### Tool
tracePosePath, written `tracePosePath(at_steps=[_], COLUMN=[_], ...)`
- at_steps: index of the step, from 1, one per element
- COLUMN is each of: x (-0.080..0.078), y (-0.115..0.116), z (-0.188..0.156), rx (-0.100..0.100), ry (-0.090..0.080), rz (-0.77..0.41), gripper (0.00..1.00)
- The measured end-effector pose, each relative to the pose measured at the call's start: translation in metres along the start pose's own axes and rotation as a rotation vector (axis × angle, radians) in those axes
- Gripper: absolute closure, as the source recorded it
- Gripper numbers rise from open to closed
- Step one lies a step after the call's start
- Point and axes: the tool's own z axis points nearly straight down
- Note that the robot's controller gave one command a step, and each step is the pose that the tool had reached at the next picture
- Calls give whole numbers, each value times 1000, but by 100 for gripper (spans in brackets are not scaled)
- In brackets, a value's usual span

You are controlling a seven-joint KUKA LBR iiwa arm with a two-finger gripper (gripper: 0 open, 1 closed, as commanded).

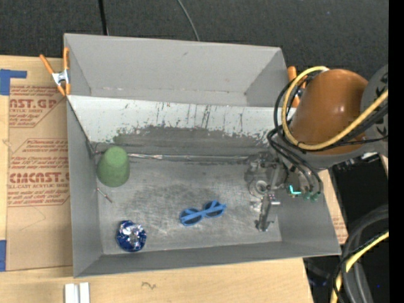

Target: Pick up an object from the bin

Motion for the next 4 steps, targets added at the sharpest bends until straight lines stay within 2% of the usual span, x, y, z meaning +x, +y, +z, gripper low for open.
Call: tracePosePath(at_steps=[1, 2, 3, 4], x=[-6, 0, 13, -4], y=[76, 87, 86, 90], z=[138, 109, 109, 139], rx=[1, 0, 1, 0], ry=[-21, -9, -13, -20], rz=[-284, -228, -138, -149], gripper=[0, 0, 0, 0])
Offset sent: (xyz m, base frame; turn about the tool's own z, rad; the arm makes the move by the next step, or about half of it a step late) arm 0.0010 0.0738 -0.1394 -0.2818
